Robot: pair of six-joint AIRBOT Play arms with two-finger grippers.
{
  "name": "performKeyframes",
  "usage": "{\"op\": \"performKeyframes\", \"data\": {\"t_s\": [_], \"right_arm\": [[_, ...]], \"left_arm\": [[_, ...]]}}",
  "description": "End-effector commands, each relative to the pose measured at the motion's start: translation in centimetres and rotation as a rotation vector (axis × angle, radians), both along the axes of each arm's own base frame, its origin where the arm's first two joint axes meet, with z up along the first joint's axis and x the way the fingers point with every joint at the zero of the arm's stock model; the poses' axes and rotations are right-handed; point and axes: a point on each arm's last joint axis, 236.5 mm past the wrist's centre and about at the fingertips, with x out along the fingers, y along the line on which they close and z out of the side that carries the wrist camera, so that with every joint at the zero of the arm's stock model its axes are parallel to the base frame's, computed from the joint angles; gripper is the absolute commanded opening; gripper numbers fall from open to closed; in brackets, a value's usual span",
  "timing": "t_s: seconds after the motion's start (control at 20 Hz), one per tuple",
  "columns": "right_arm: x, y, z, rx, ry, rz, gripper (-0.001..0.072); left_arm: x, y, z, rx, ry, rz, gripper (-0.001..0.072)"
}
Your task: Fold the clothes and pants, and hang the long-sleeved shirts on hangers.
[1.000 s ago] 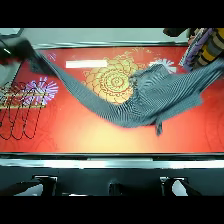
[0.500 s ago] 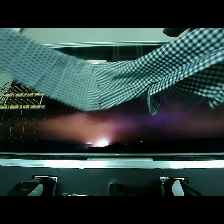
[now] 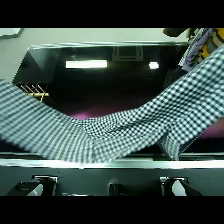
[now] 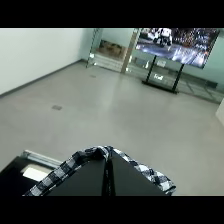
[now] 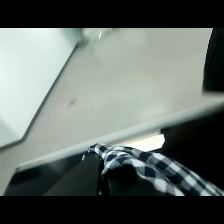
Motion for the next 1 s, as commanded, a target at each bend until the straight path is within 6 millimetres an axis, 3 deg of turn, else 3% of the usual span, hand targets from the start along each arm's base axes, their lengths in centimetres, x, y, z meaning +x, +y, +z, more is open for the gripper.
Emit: {"op": "performKeyframes", "data": {"t_s": [0.0,0.15,0.25,0.35,0.45,0.55,0.65,0.75,0.8,0.85,0.9,0.95], "right_arm": [[8.0,0.0,-9.4,0.211,0.323,0.169,0.0032],[16.6,2.3,-19.2,0.193,0.522,0.235,0.0032],[21.7,2.9,-25.6,0.144,0.595,0.193,0.0032],[26.3,2.8,-30.1,0.056,0.574,0.150,0.0032],[30.0,3.0,-33.5,0.043,0.544,0.106,0.0033],[31.7,4.0,-37.2,0.056,0.573,0.108,0.0033],[31.6,5.4,-41.9,0.056,0.673,0.143,0.0033],[30.2,6.1,-45.1,0.053,0.785,0.183,0.0057],[29.4,6.2,-45.7,0.050,0.826,0.200,0.0099],[28.4,5.7,-45.5,0.034,0.852,0.217,0.0104],[27.5,5.1,-44.9,0.009,0.866,0.234,0.0226],[26.3,4.0,-43.7,-0.013,0.878,0.246,0.0412]], "left_arm": [[11.2,-0.2,-5.9,0.039,0.121,-0.006,0.0017],[21.8,-0.7,-15.2,-0.020,0.249,-0.024,0.0017],[26.6,0.2,-22.3,-0.094,0.350,-0.004,0.0017],[29.6,1.9,-29.2,-0.227,0.440,0.039,0.0017],[31.5,2.2,-35.3,-0.331,0.528,0.040,0.0017],[32.0,0.5,-41.1,-0.402,0.660,-0.004,0.0018],[31.2,-2.2,-46.1,-0.435,0.818,-0.068,0.0019],[29.8,-4.7,-49.5,-0.456,0.953,-0.132,0.0027],[29.2,-5.6,-50.1,-0.467,0.992,-0.161,0.0108],[28.8,-6.2,-50.0,-0.475,1.009,-0.186,0.0310],[28.5,-6.5,-49.3,-0.485,1.011,-0.218,0.0569],[28.0,-6.6,-48.1,-0.498,1.005,-0.254,0.0720]]}}
